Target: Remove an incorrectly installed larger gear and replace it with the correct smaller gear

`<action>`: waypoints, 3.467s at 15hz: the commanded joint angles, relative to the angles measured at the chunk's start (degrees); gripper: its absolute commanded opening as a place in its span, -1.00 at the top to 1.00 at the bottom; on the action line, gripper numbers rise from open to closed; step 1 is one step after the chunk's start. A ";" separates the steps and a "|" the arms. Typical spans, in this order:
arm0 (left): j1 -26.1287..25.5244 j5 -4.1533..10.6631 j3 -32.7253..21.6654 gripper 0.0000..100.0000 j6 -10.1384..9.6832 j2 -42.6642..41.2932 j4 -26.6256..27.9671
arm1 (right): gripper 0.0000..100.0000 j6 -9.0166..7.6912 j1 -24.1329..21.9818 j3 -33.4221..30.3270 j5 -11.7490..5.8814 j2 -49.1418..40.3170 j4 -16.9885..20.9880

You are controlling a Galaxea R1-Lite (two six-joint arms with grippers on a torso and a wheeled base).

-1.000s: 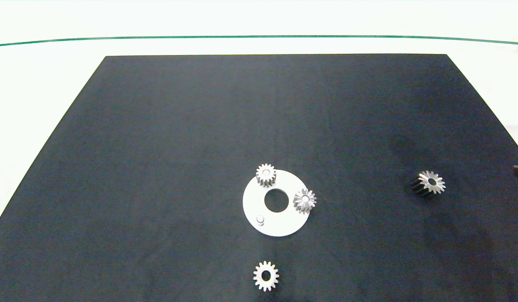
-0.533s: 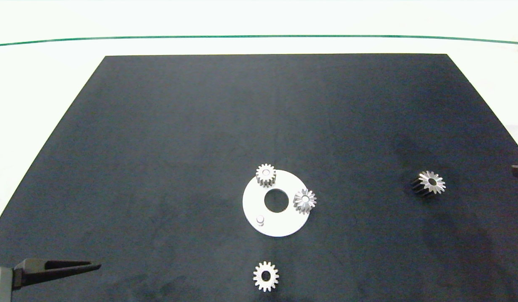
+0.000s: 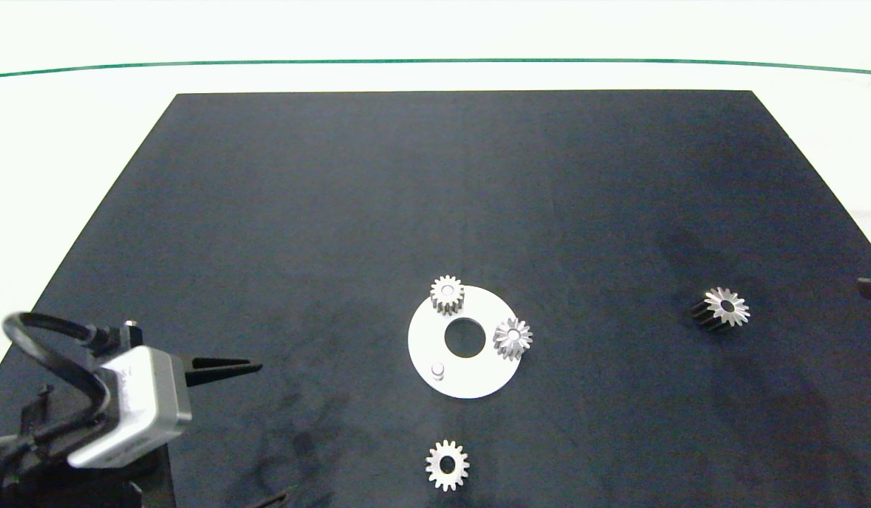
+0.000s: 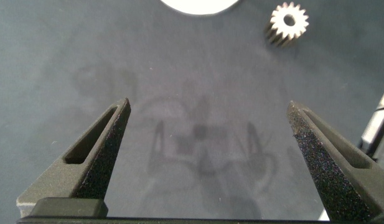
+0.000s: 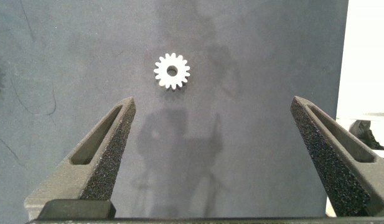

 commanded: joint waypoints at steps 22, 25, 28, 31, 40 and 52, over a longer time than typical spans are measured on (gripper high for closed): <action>-35.00 30.91 6.71 -1.00 -9.16 26.23 -30.95 | -1.00 0.77 0.01 0.19 0.82 0.11 0.11; -35.44 30.91 5.65 -1.00 -11.45 28.51 -31.22 | -1.00 0.77 0.01 0.19 0.82 0.02 0.20; -35.71 30.91 3.63 -1.00 -12.41 30.45 -31.22 | -1.00 0.77 -0.08 0.19 0.90 0.11 0.11; -35.53 30.91 2.66 -1.00 -12.85 31.24 -31.22 | -1.00 0.68 -2.72 0.10 3.19 0.28 0.11; -34.48 30.91 -0.15 -1.00 -13.38 34.84 -31.31 | -1.00 0.68 -5.62 0.02 5.56 -0.33 0.11; -33.60 30.91 -0.94 -0.84 -13.38 36.60 -31.39 | -1.00 0.68 -7.55 0.10 7.41 -0.42 0.11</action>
